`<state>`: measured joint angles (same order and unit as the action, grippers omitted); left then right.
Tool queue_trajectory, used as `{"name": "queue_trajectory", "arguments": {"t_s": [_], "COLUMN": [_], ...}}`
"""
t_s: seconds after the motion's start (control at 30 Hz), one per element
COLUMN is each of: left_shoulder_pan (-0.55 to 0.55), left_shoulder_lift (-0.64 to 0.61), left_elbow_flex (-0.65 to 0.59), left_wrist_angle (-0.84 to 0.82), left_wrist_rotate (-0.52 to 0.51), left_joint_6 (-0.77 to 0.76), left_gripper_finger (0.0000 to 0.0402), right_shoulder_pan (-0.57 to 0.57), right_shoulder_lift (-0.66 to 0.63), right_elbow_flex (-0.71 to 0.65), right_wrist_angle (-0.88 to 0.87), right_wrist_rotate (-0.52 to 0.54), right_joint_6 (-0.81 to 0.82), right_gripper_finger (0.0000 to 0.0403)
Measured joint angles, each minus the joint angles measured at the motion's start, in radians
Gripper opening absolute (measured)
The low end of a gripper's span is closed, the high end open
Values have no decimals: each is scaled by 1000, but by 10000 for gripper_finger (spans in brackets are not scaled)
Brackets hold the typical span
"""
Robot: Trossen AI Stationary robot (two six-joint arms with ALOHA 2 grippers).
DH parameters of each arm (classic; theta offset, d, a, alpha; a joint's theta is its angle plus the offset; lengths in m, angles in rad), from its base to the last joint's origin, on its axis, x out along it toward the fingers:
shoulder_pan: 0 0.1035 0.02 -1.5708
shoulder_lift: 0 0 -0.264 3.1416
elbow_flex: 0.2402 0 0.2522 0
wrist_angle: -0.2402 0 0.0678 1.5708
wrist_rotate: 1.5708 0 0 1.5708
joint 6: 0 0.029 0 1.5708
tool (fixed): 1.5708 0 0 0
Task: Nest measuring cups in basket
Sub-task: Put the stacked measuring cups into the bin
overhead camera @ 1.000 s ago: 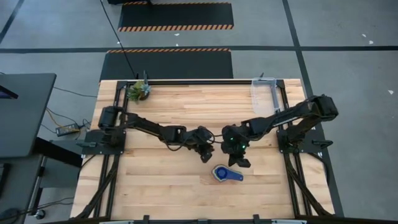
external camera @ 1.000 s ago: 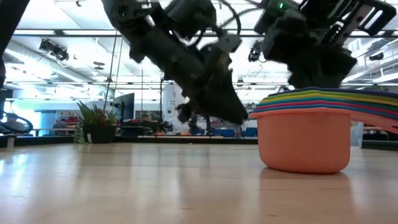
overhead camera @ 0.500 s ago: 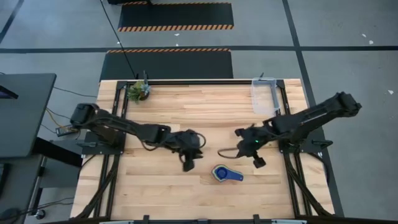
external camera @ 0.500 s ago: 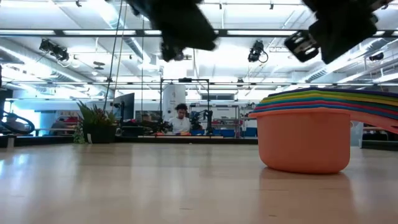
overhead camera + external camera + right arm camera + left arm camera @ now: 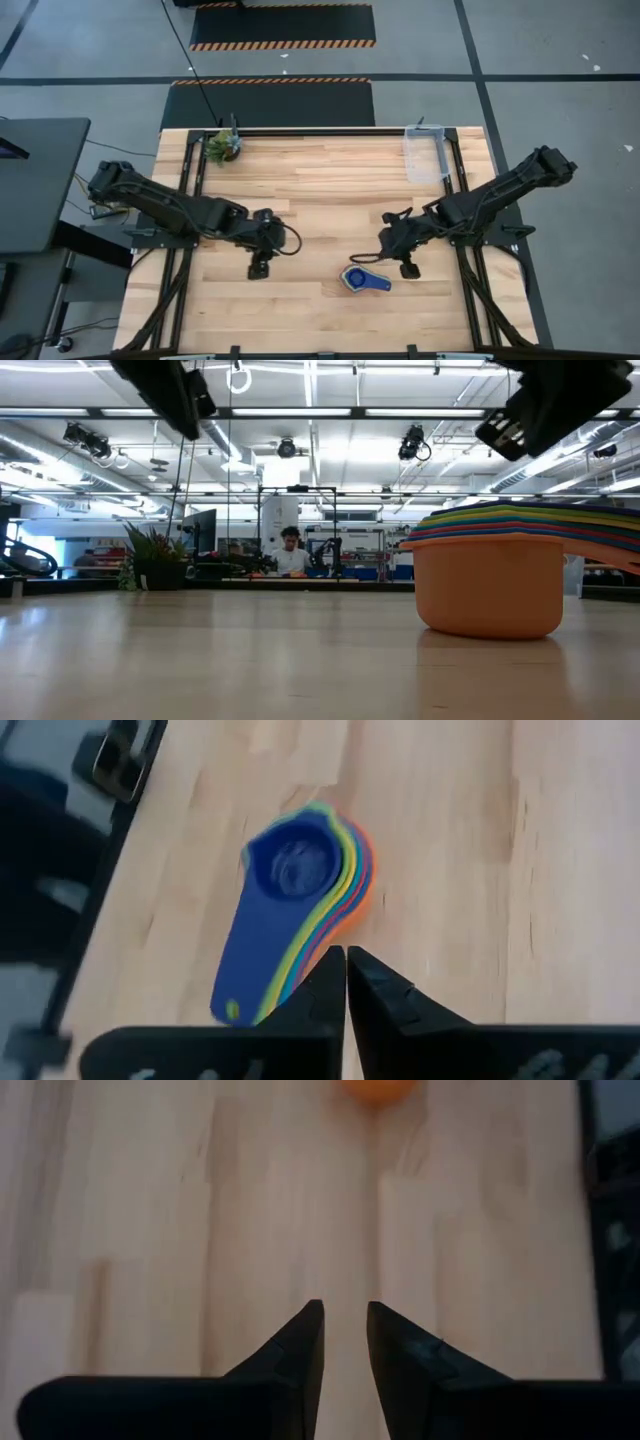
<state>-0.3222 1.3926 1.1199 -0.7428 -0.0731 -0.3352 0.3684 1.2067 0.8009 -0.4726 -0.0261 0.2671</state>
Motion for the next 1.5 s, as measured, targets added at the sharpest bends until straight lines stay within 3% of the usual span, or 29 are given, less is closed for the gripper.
{"name": "queue_trajectory", "arguments": {"t_s": [0.23, 0.7, 0.93, 1.2, 1.5], "left_shoulder_pan": [-39, -87, -92, -90, -90], "left_shoulder_lift": [-100, -178, -178, -177, -177], "left_elbow_flex": [0, 0, 0, 0, 0], "left_wrist_angle": [-49, -99, -82, -83, -81], "left_wrist_rotate": [-1, -11, -11, -11, -11], "left_joint_6": [16, -136, -261, -249, -254], "left_gripper_finger": [87, 87, 87, 87, 87], "right_shoulder_pan": [-18, -18, -18, 9, 55], "right_shoulder_lift": [53, 82, 79, 79, 79], "right_elbow_flex": [0, 0, 0, 0, 0], "right_wrist_angle": [54, 106, 105, 105, 105], "right_wrist_rotate": [0, -38, -82, -142, -122], "right_joint_6": [125, 82, 71, 5, -6], "right_gripper_finger": [66, 190, 194, 193, 193]}}
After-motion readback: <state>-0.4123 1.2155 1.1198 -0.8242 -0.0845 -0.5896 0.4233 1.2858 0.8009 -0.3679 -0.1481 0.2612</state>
